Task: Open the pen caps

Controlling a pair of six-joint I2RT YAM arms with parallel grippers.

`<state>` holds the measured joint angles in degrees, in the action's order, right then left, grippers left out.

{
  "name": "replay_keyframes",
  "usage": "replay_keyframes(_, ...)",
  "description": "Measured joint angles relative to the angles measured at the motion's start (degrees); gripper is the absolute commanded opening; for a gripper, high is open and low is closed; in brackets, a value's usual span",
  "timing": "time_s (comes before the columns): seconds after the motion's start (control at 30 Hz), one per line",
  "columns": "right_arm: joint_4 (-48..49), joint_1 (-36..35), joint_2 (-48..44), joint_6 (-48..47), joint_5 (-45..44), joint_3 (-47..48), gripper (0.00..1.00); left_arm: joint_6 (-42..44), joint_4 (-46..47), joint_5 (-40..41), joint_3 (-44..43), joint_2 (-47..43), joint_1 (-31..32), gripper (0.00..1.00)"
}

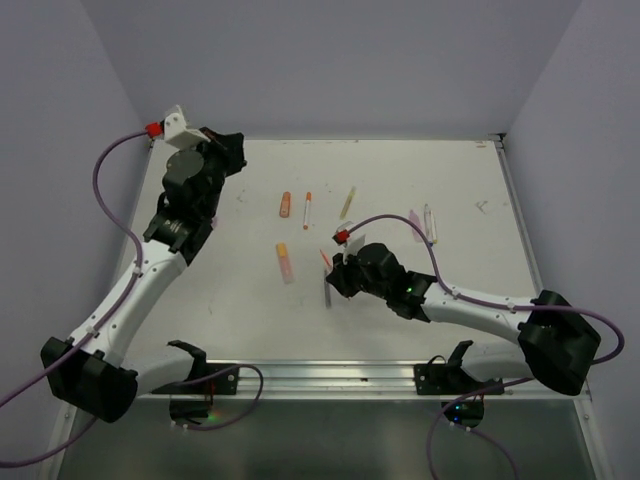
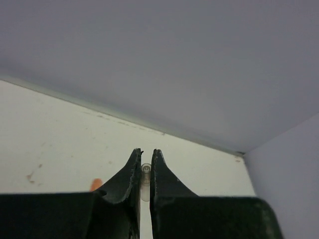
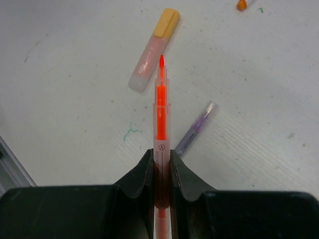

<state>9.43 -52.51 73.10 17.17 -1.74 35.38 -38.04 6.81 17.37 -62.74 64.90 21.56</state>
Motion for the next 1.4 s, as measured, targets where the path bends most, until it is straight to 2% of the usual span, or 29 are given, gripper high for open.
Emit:
replay_keyframes(0.07,-1.44,0.02,-0.02,0.15,-2.23,0.2,0.0,3.56,-5.49,0.2,-2.73,3.54,-0.37,0.05)
replay_keyframes(0.3,-5.97,0.72,-0.17,0.81,-9.2,0.46,0.0,14.73,-23.67,2.64,-6.1,17.9,-1.64,0.07)
replay_keyframes(0.5,-7.48,1.92,-0.46,1.68,-12.24,0.66,0.0,19.65,-33.62,4.5,-10.4,31.93,-4.17,0.07)
replay_keyframes(0.77,-8.63,3.39,-1.73,2.34,-13.18,0.66,0.0,22.21,-38.88,5.66,-14.97,44.33,-8.07,0.11)
replay_keyframes(1.1,-8.61,5.07,-2.78,2.49,-13.64,0.66,0.0,23.8,-39.17,6.54,-16.65,48.83,-10.29,0.18)
replay_keyframes(1.4,-8.63,5.99,-2.78,2.69,-13.6,0.66,0.0,24.3,-39.3,6.91,-17.11,50.9,-11.69,0.35)
